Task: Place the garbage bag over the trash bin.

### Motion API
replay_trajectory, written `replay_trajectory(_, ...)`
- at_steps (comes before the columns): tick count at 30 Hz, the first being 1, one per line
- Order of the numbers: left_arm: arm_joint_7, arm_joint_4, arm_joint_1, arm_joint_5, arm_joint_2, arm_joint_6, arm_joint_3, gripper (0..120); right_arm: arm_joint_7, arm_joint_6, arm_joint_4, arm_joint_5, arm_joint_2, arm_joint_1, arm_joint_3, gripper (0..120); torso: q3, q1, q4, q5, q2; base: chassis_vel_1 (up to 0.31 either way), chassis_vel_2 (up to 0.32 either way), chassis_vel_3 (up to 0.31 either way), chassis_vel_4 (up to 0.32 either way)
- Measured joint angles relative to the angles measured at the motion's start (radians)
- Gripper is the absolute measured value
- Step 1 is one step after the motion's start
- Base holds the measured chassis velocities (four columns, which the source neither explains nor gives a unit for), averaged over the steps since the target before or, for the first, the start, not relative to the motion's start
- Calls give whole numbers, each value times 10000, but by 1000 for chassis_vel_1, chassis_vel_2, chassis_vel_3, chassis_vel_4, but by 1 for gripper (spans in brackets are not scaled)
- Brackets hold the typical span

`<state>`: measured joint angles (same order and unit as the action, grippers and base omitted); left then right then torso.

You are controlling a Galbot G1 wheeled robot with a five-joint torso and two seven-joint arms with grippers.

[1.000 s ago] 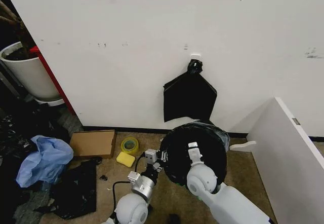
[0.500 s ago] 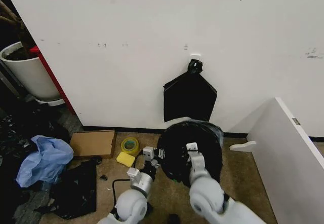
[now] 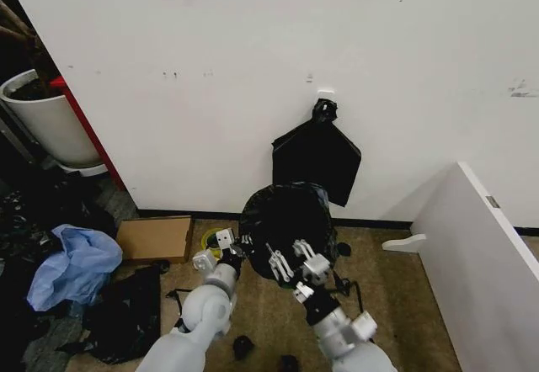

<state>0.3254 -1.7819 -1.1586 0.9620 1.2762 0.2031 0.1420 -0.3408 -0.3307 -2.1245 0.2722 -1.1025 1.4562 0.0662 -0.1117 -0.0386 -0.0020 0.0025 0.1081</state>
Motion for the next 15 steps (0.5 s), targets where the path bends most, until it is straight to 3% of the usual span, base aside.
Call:
replay_trajectory(6,488,-80,199,1318,-33,879,365,0,-2247,147,-652,897,-423,424,-118,74,0,0,-3,-1,0,0,0,0,0)
replay_trajectory(10,543,-74,144,1831,-2,1146,865,0,-2754,-101,-961,2435,-746,279,-366,87,0,0,-2,0,0,0,0,0,0)
replay_trajectory(15,507,-306,-220,2058,24,1217,1510,0,-2773,47,-1489,5641,-951,105,-1044,100,-1,0,1,0,0,0,0,0,0)
